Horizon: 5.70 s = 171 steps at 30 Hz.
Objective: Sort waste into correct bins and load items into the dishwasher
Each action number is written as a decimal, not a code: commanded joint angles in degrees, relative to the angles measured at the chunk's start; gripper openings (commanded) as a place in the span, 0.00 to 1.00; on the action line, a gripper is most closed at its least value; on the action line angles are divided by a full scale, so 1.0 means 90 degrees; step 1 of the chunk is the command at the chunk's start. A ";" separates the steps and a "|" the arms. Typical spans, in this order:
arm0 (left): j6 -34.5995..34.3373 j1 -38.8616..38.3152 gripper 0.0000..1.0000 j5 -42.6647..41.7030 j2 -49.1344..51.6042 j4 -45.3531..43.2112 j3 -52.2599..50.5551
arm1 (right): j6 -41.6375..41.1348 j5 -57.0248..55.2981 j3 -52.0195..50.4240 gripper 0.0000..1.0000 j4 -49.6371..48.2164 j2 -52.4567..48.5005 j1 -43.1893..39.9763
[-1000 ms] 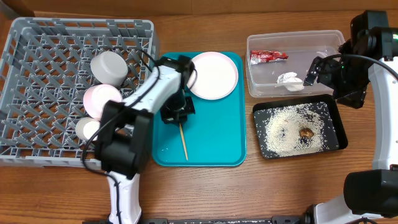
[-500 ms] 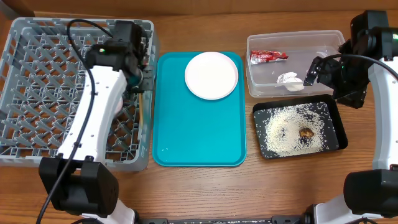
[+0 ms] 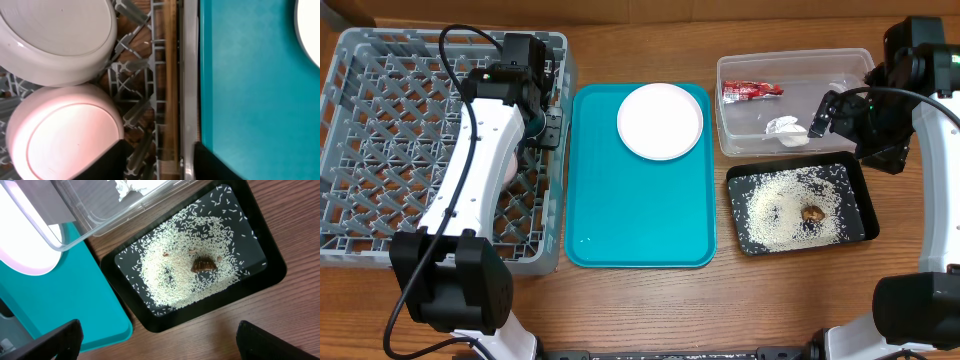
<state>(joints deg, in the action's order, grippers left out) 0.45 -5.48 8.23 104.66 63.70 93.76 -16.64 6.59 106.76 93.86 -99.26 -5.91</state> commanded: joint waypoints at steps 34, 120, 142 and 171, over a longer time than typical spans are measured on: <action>0.1287 -0.2645 0.73 -0.1311 0.2084 -0.1851 0.0017 | 0.0019 -0.0058 0.0024 1.00 -0.0019 0.0100 0.0005; 0.1049 0.2314 1.00 -0.6844 0.1258 0.0831 0.1676 | 0.0012 -0.0056 0.0024 1.00 0.0090 0.0100 0.0005; -0.0913 0.1396 1.00 -0.1503 0.0143 0.2331 0.1678 | 0.0398 0.0415 0.0022 1.00 -0.2739 -0.0019 0.1829; -0.0602 0.0974 1.00 -0.1173 -0.3364 0.1489 -0.1535 | 0.0576 -0.0260 -0.2555 1.00 -0.3247 0.2703 0.1715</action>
<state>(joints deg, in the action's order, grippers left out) -7.03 4.29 -2.74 82.28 80.34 85.43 -11.90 5.52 89.36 66.85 -80.84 9.78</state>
